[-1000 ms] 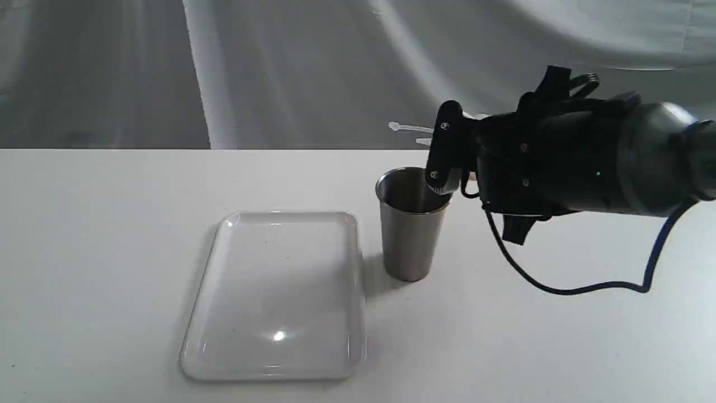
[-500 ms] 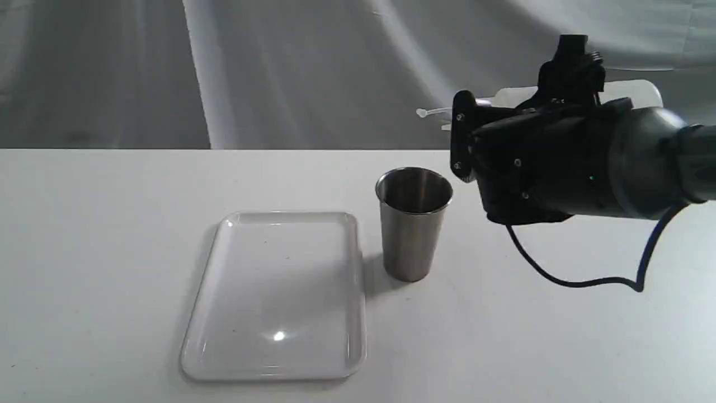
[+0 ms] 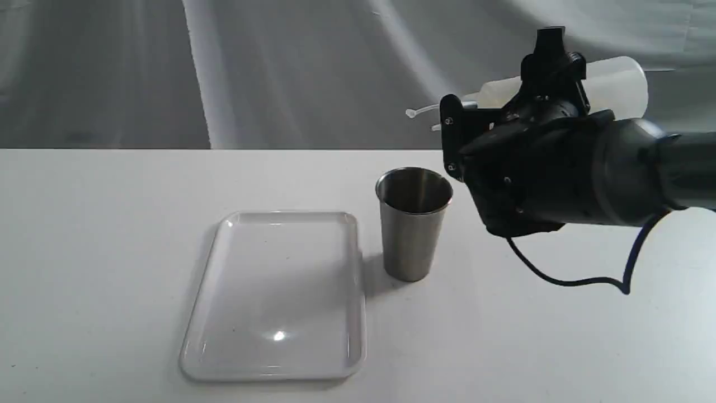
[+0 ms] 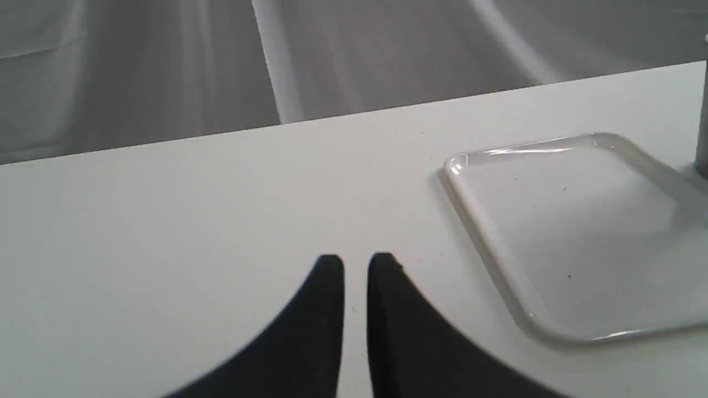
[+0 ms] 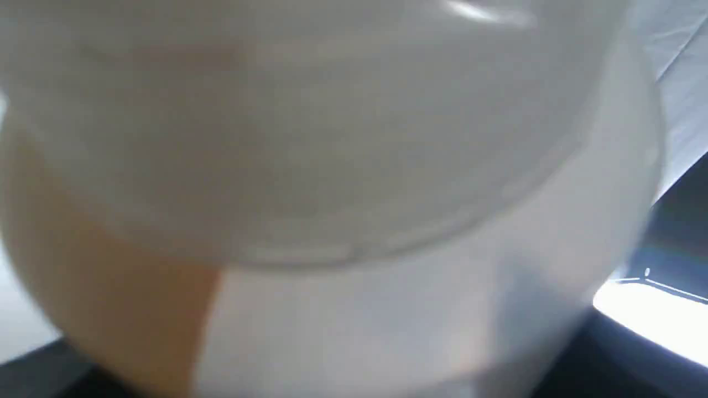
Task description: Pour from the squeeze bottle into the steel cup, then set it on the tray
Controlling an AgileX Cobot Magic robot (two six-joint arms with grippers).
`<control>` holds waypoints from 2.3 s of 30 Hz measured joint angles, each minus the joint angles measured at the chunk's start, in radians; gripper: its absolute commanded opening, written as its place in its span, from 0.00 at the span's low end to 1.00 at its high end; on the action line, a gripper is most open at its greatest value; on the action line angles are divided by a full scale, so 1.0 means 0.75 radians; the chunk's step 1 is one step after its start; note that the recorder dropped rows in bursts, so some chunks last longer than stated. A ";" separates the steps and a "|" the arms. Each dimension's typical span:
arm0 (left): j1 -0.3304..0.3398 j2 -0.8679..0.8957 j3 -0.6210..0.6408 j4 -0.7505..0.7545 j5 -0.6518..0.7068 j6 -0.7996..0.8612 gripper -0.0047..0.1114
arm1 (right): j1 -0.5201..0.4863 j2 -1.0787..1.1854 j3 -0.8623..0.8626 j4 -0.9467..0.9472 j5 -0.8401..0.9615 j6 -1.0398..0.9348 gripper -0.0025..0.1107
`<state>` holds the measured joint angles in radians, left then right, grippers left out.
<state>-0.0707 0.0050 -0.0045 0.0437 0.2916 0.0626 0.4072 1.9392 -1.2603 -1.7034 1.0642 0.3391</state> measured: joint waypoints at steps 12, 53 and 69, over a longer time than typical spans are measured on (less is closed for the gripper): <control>0.000 0.000 0.000 0.000 0.000 0.000 0.11 | 0.000 0.000 0.000 -0.003 -0.003 0.000 0.40; 0.000 0.000 0.000 0.000 0.000 0.000 0.11 | 0.029 0.000 0.000 -0.003 -0.013 -0.328 0.40; 0.000 0.000 0.000 0.000 0.000 0.000 0.11 | 0.029 0.000 0.000 -0.003 -0.002 -0.495 0.40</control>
<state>-0.0707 0.0050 -0.0045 0.0437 0.2916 0.0626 0.4291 1.9392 -1.2603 -1.7054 1.0626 -0.0318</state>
